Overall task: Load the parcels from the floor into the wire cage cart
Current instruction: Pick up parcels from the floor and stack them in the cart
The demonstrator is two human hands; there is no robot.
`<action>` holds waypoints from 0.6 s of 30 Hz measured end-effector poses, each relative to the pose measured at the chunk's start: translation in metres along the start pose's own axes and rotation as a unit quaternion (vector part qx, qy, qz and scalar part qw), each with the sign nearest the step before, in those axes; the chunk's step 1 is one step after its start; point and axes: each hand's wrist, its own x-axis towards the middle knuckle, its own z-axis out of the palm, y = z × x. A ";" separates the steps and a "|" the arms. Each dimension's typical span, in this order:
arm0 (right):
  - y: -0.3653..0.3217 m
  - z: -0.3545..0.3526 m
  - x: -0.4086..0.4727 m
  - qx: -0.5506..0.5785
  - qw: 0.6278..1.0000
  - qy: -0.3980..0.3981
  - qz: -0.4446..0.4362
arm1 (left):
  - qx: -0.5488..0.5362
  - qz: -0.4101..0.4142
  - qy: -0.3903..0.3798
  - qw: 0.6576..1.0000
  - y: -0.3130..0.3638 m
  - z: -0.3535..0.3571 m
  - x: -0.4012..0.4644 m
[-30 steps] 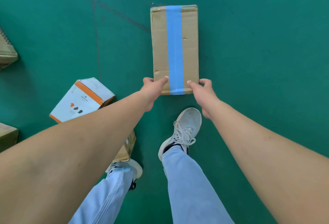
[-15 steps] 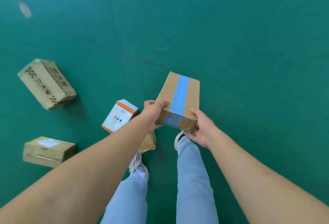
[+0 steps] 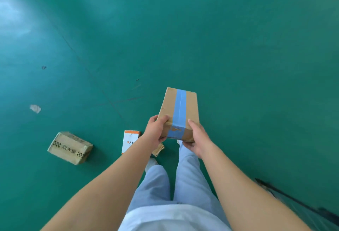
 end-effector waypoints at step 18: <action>0.171 -0.208 -0.174 0.337 0.918 0.205 -0.049 | 0.290 0.039 -0.163 0.942 -0.166 0.146 -0.166</action>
